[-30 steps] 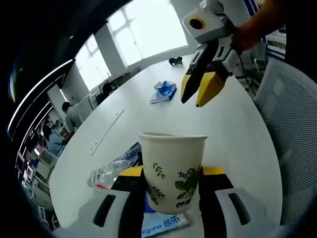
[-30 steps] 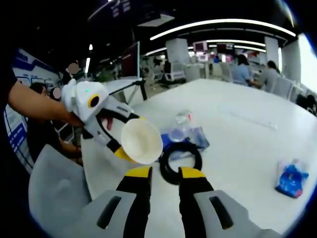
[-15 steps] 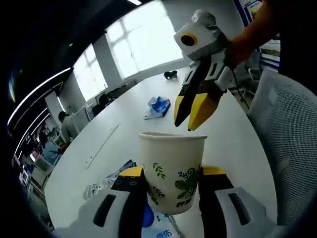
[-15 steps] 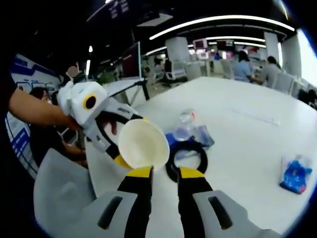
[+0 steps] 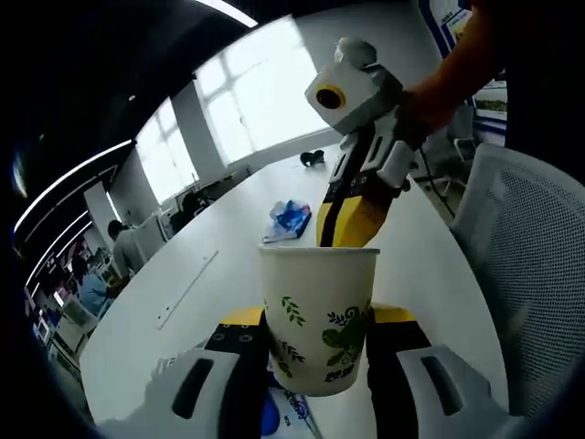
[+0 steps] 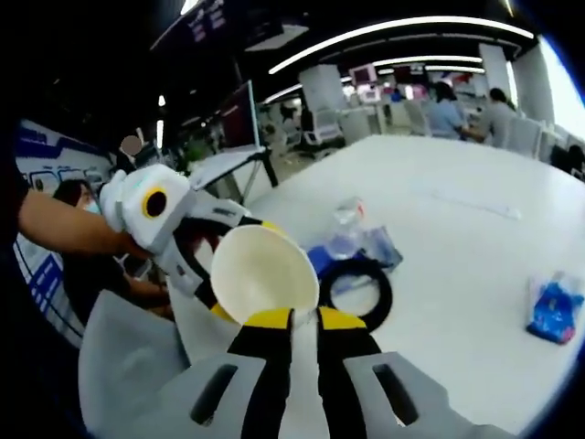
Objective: Arrange the tabletop items into an orderly group along one side of the table until the central work area is clear of visible clutter.
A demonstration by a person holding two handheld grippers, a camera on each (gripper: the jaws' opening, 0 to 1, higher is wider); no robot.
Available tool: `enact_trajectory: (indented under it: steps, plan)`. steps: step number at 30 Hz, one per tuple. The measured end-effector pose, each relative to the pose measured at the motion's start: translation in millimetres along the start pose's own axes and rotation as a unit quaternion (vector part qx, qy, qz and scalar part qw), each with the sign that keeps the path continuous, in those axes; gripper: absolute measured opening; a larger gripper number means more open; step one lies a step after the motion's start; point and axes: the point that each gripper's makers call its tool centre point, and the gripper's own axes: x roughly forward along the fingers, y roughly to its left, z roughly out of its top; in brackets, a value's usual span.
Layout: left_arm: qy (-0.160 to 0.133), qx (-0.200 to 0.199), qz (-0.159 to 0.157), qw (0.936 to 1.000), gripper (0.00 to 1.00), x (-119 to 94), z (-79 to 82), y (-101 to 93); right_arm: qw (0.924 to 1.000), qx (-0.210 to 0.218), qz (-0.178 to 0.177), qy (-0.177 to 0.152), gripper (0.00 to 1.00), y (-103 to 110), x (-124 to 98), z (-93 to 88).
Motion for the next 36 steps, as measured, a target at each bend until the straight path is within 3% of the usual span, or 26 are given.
enact_trajectory:
  steps: [6,36]
  plan:
    - [0.003,-0.015,0.006,0.9999,0.41,1,-0.8,1.3,0.9999,0.015,-0.001,-0.001,0.02,0,-4,6.4]
    - [0.021,-0.093,0.032,0.9949,0.40,7,-10.8,-4.2,0.9999,-0.007,0.005,-0.013,0.01,8,-3,24.3]
